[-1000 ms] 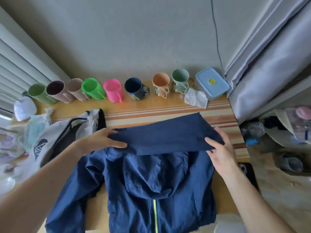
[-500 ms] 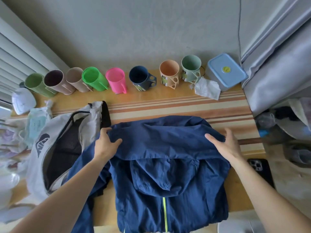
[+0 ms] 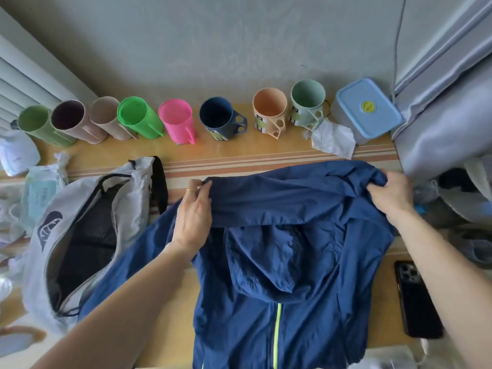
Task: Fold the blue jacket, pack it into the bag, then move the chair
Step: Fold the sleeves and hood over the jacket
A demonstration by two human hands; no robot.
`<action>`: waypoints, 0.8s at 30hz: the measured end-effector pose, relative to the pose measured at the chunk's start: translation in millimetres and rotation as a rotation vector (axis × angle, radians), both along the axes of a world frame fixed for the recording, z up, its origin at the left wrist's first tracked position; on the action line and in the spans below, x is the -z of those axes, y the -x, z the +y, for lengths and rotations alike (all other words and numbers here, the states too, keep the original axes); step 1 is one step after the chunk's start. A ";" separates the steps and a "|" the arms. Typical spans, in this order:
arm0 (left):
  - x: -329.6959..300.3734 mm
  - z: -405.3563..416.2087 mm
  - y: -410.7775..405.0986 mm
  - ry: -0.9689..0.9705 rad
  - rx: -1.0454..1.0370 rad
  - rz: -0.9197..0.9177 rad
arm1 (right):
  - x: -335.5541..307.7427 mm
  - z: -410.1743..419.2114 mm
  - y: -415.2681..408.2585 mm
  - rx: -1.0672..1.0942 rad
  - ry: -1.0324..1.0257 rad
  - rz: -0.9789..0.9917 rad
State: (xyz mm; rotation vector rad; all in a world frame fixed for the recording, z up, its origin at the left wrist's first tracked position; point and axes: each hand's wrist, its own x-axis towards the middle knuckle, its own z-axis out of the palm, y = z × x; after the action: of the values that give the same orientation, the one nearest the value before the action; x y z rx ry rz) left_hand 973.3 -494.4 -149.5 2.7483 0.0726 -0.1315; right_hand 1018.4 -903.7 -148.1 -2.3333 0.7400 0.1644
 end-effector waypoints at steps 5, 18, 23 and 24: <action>-8.9 -32.3 -25.3 0.111 0.011 0.049 | -2.0 -30.6 -5.9 0.030 0.017 0.132; -40.5 80.7 63.4 -0.208 -0.099 0.130 | -9.0 109.9 59.6 -0.508 0.268 -0.389; -40.8 143.6 100.6 -0.306 -0.076 0.468 | 20.0 200.4 89.6 -0.966 0.233 -0.017; -38.9 148.8 100.9 -0.270 -0.102 0.495 | 22.7 210.4 90.8 -0.987 0.295 0.108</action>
State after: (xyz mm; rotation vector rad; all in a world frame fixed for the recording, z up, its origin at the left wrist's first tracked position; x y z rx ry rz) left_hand 872.5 -345.6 -110.6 2.8991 0.3886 -0.8244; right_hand 927.6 -693.3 -170.8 -2.7900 -0.4350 0.6424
